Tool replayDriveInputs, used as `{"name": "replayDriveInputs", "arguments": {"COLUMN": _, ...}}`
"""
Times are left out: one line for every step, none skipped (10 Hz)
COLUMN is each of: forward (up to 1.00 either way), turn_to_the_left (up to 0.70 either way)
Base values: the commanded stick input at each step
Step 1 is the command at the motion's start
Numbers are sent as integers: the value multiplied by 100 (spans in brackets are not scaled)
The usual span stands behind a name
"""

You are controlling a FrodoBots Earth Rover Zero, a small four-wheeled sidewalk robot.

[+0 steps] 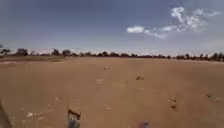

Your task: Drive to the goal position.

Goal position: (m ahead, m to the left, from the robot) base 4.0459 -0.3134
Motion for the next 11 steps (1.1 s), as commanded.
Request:
{"name": "replayDriveInputs", "arguments": {"forward": 70, "turn_to_the_left": -35}}
{"name": "replayDriveInputs", "arguments": {"forward": 70, "turn_to_the_left": -35}}
{"name": "replayDriveInputs", "arguments": {"forward": 70, "turn_to_the_left": -35}}
{"name": "replayDriveInputs", "arguments": {"forward": 70, "turn_to_the_left": -16}}
{"name": "replayDriveInputs", "arguments": {"forward": 70, "turn_to_the_left": 0}}
{"name": "replayDriveInputs", "arguments": {"forward": 70, "turn_to_the_left": 0}}
{"name": "replayDriveInputs", "arguments": {"forward": 70, "turn_to_the_left": 0}}
{"name": "replayDriveInputs", "arguments": {"forward": 70, "turn_to_the_left": 0}}
{"name": "replayDriveInputs", "arguments": {"forward": 70, "turn_to_the_left": 0}}
{"name": "replayDriveInputs", "arguments": {"forward": 70, "turn_to_the_left": 0}}
{"name": "replayDriveInputs", "arguments": {"forward": 70, "turn_to_the_left": 0}}
